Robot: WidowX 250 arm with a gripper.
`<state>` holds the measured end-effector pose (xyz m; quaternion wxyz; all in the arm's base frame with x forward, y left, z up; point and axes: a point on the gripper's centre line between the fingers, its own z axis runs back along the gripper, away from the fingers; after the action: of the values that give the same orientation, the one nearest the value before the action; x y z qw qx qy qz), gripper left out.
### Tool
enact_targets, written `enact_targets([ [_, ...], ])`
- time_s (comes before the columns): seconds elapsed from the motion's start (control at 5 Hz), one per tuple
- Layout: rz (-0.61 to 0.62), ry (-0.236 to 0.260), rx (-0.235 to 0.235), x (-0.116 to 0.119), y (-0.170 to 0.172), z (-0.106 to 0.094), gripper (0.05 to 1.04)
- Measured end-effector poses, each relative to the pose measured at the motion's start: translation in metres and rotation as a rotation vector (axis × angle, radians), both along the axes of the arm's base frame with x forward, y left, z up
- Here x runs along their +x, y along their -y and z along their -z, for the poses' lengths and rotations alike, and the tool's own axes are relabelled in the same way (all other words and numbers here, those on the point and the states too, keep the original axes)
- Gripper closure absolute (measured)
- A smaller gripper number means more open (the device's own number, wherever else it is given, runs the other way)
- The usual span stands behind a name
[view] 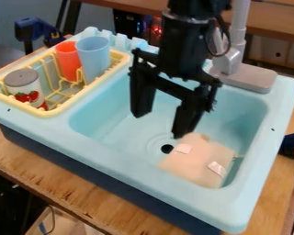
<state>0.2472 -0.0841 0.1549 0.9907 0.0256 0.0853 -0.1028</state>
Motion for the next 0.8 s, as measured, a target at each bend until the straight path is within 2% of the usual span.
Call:
enact_targets([
  [0.2, -0.011, 0.017, -0.002, 0.007, 0.006, 0.016, 0.083],
  [0.4, -0.034, -0.004, 0.040, 0.008, 0.014, 0.030, 0.083],
  [0.6, -0.048, -0.001, 0.055, 0.013, 0.022, 0.045, 0.083],
  [0.8, -0.038, 0.010, 0.046, 0.016, 0.028, 0.052, 0.083],
])
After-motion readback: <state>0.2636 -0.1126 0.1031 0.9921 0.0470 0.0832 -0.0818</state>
